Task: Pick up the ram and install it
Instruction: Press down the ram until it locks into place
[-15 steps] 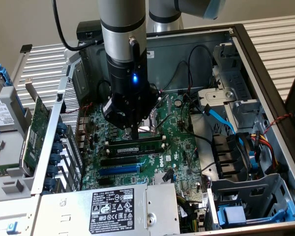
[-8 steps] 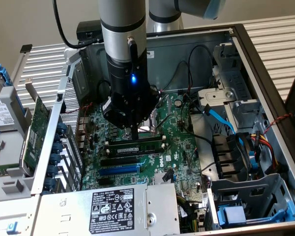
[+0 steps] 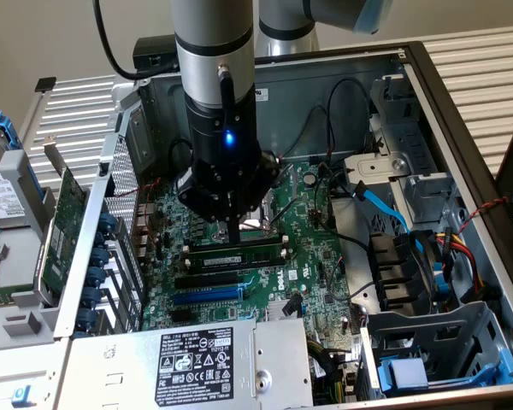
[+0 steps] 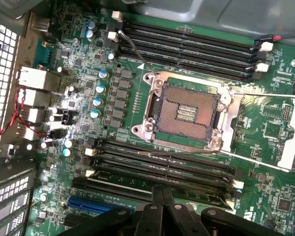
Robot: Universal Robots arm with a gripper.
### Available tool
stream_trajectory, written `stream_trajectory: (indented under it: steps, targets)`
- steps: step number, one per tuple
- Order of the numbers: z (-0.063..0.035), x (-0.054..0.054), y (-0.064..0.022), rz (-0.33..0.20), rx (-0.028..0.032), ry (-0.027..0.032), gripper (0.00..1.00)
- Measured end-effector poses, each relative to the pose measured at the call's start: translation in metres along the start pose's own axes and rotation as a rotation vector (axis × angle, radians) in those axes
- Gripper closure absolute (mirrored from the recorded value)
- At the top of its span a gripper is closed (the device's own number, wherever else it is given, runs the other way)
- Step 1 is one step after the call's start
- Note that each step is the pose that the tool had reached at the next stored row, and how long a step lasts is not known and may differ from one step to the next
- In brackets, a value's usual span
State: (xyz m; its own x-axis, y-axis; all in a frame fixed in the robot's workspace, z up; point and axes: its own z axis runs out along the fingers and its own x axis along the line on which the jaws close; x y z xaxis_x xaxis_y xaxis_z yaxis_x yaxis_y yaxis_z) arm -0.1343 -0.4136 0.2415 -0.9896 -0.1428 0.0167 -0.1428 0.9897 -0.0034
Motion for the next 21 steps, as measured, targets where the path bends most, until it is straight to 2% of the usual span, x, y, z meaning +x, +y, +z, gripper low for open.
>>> stream_trajectory:
  steps: [7, 15, 21]
  targets:
    - [0.0001, -0.0001, -0.0001, 0.081, 0.0016, 0.0005, 0.89]
    - [0.0, 0.0, -0.0003, 0.141, 0.0185, 0.0028, 0.89]
    - [0.0, 0.0, -0.0003, 0.144, 0.019, 0.0029, 0.89]
